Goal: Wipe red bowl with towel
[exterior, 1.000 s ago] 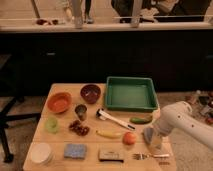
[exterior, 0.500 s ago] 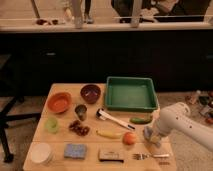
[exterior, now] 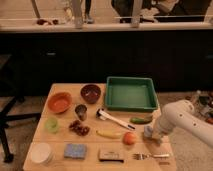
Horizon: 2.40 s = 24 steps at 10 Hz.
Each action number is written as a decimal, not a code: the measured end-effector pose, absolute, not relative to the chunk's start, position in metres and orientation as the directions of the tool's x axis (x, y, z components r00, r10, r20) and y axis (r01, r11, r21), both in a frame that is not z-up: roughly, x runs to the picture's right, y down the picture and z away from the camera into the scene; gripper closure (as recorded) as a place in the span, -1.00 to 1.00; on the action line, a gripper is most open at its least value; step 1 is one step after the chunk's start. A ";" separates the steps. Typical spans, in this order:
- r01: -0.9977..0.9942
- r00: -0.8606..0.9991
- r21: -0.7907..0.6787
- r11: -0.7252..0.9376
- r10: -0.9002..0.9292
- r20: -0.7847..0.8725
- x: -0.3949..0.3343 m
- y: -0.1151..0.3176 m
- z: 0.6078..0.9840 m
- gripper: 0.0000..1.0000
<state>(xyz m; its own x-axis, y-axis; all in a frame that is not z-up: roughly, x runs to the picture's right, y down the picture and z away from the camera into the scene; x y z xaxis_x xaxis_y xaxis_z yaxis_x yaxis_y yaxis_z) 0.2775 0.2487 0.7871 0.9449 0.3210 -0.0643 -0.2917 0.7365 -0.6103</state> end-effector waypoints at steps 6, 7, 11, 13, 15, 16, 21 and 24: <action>-0.184 0.963 -0.560 0.808 0.262 0.060 0.261 0.189 0.725 1.00; -0.146 0.970 -0.546 0.825 0.229 0.087 0.243 0.181 0.719 1.00; -0.035 0.980 -0.497 0.867 0.128 0.155 0.168 0.142 0.699 1.00; -0.022 0.980 -0.491 0.871 0.115 0.161 0.159 0.136 0.698 1.00; -0.022 0.980 -0.491 0.871 0.116 0.162 0.159 0.136 0.697 1.00; -0.021 0.980 -0.491 0.871 0.115 0.163 0.158 0.136 0.698 1.00; -0.036 0.977 -0.489 0.872 0.134 0.167 0.157 0.136 0.700 1.00; -0.082 0.960 -0.483 0.872 0.199 0.195 0.130 0.137 0.718 1.00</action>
